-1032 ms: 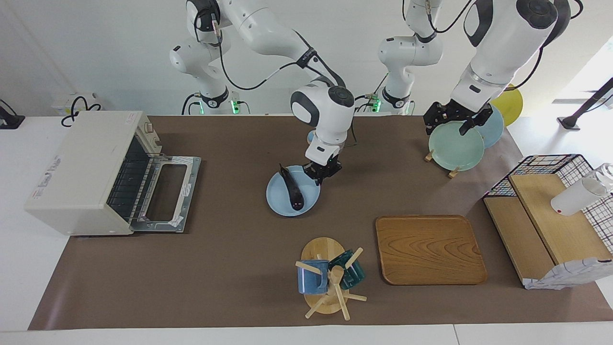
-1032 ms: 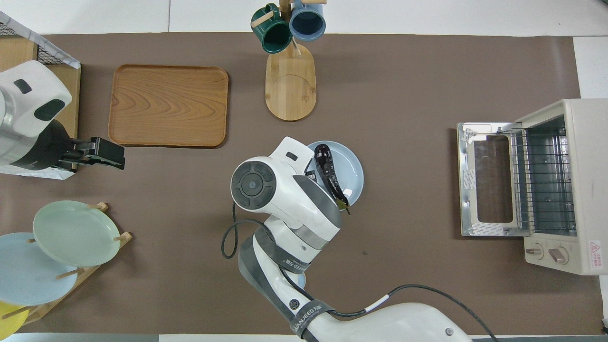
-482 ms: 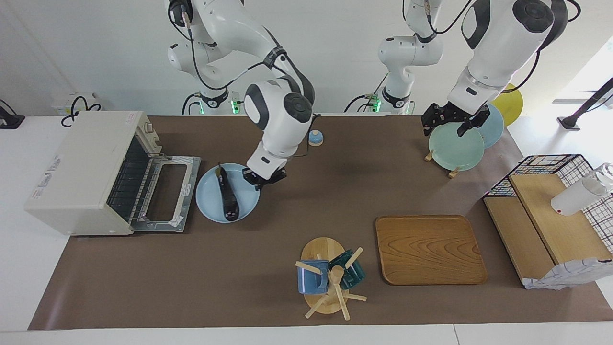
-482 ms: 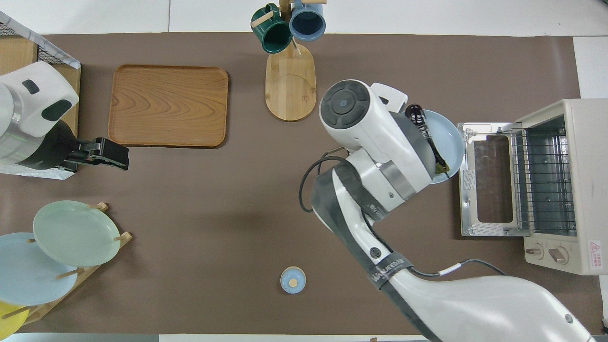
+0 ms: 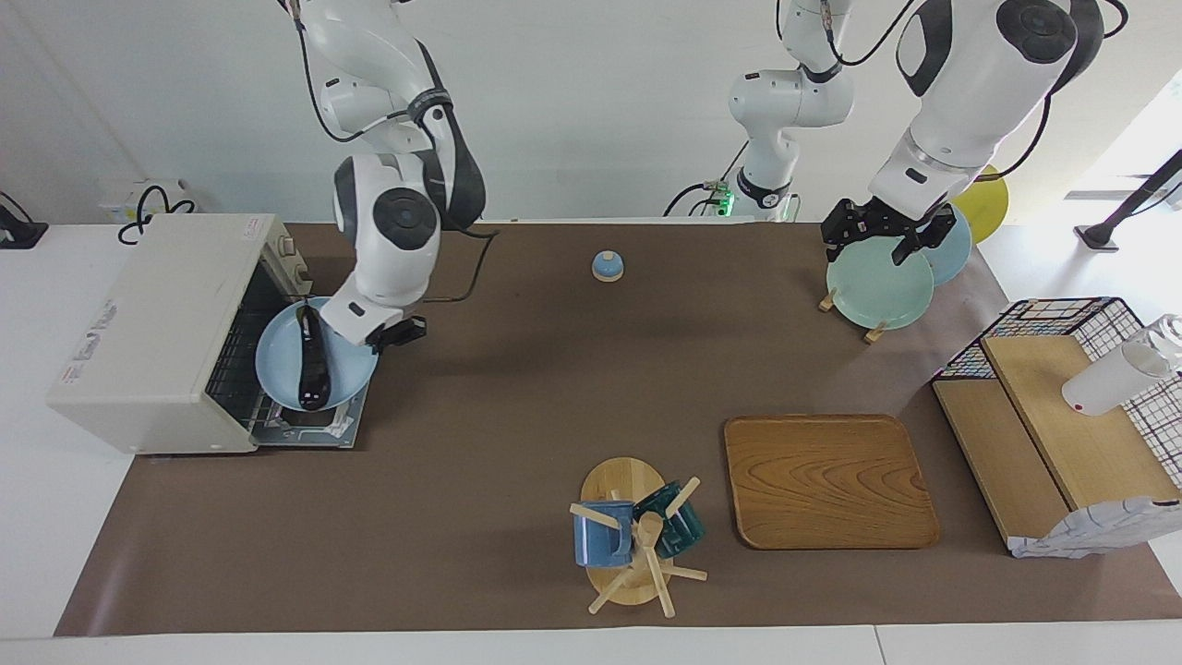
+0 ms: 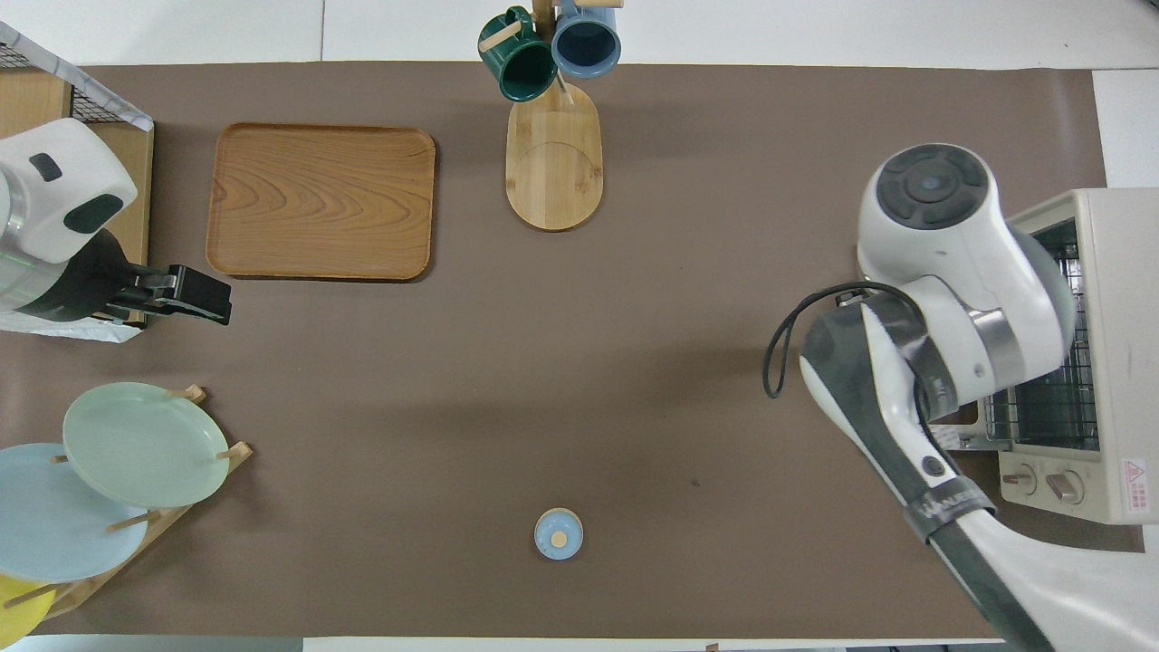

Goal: Put eggplant into oven
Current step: 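Carry the plate with the eggplant into the oven with the right gripper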

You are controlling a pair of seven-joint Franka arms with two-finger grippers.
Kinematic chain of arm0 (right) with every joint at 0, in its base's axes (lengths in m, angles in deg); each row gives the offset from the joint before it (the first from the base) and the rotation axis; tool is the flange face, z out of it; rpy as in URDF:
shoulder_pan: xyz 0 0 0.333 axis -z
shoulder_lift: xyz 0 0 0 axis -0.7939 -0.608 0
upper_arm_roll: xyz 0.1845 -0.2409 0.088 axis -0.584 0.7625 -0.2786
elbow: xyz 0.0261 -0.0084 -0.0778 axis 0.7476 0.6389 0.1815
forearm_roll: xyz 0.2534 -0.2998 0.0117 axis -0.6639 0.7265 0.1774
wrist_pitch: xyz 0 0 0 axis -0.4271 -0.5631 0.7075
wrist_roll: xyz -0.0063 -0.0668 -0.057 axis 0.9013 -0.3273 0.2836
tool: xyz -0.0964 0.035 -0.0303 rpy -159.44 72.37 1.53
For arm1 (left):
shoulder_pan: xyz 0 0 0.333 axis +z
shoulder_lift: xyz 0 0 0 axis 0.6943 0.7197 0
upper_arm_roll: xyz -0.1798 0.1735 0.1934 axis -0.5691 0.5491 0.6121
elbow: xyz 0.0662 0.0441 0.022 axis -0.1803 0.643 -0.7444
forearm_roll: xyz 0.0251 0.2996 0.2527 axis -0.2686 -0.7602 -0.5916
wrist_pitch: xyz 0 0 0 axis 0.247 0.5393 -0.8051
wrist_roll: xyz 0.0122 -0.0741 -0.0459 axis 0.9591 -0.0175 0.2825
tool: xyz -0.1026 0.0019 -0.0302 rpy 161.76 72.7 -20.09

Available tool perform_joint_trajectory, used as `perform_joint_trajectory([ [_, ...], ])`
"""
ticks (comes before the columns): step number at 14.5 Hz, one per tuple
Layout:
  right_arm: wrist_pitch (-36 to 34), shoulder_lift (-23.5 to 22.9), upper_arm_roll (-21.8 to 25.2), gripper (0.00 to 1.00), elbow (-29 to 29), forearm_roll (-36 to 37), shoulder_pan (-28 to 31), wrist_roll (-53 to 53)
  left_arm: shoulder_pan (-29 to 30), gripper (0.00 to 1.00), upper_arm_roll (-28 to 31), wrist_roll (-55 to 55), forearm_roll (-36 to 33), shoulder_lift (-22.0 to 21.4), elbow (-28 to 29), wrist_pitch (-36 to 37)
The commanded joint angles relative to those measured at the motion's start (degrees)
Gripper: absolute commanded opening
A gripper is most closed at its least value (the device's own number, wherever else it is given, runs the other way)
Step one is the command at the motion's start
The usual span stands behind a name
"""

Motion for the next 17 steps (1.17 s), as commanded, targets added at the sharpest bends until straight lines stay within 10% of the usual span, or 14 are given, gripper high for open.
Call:
perform_joint_trajectory([
  [1,5.8,5.7,-1.0,0.00,8.1,0.7,7.1,6.0,0.3,1.00,0.0,-0.4,-1.0,-0.1,-0.6,0.6],
  [9,14.0,7.9,-1.0,0.00,14.8,-1.4,12.0,8.1,0.5,1.00,0.2,-0.7,-0.9,-0.2,-0.7,0.6],
  [17,15.5,7.5,-1.1,0.25,14.2,-3.7,13.8,13.9,0.5,1.00,0.2,-0.7,-0.9,-0.2,-0.7,0.7],
])
